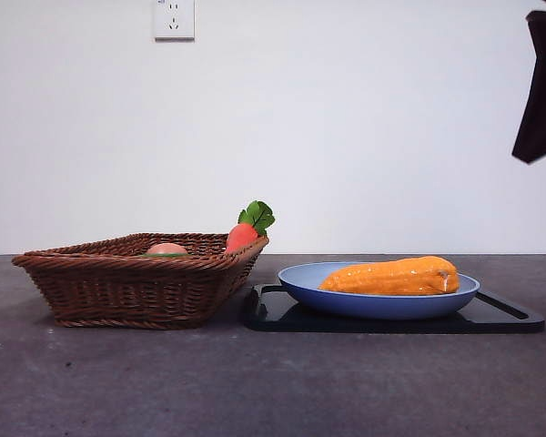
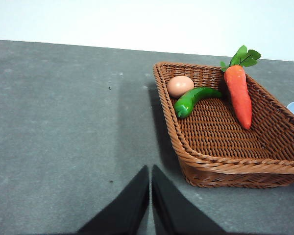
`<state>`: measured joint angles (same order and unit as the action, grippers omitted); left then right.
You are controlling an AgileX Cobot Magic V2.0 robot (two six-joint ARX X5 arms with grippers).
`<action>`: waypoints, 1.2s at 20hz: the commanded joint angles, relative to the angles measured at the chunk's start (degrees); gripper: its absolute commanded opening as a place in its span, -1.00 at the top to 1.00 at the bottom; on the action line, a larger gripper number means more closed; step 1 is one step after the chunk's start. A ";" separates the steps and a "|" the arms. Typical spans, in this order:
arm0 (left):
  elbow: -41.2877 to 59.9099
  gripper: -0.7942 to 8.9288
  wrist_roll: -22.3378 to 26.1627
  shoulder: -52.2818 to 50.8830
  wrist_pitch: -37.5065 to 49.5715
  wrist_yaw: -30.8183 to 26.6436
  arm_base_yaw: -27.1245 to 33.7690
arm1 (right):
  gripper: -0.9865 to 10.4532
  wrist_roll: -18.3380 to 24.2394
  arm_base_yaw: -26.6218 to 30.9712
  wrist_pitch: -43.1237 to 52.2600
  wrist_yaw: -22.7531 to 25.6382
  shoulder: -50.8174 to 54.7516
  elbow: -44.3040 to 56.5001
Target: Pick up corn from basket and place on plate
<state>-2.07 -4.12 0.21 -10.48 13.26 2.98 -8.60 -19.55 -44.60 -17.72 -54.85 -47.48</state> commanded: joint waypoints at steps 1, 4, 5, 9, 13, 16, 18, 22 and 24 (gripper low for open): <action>1.07 0.82 -0.48 -0.04 -1.55 0.00 0.17 | 0.82 4.28 2.71 3.17 1.81 3.50 -0.46; 1.07 0.82 -0.48 -0.04 -1.53 0.00 0.15 | 0.82 6.49 8.26 13.68 3.08 11.72 2.82; 1.07 0.82 -0.48 -0.04 -1.55 0.00 0.15 | 0.82 6.47 10.19 17.49 3.10 14.82 5.01; 1.07 0.82 -0.48 -0.04 -1.55 0.00 0.17 | 0.82 7.08 17.03 33.99 8.52 29.92 19.34; 1.07 0.82 -0.48 -0.04 -1.55 0.00 0.15 | 0.82 7.56 18.86 41.38 16.44 43.95 34.12; 1.07 0.82 -0.48 -0.04 -1.53 0.00 0.17 | 0.82 7.54 18.99 41.64 16.41 50.25 40.83; 1.07 0.82 -0.48 -0.04 -1.53 0.00 0.17 | 0.82 7.34 18.99 41.62 16.26 52.46 43.65; 1.07 0.82 -0.48 -0.04 -1.55 0.00 0.17 | 0.82 5.81 18.99 40.17 16.31 54.66 46.93; 1.07 0.82 -0.48 -0.04 -1.53 0.00 0.17 | 0.82 5.86 18.99 39.15 16.31 54.64 46.93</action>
<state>-2.07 -4.21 0.21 -10.48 13.26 2.98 -1.96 -0.62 -5.87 -1.48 -0.40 -0.91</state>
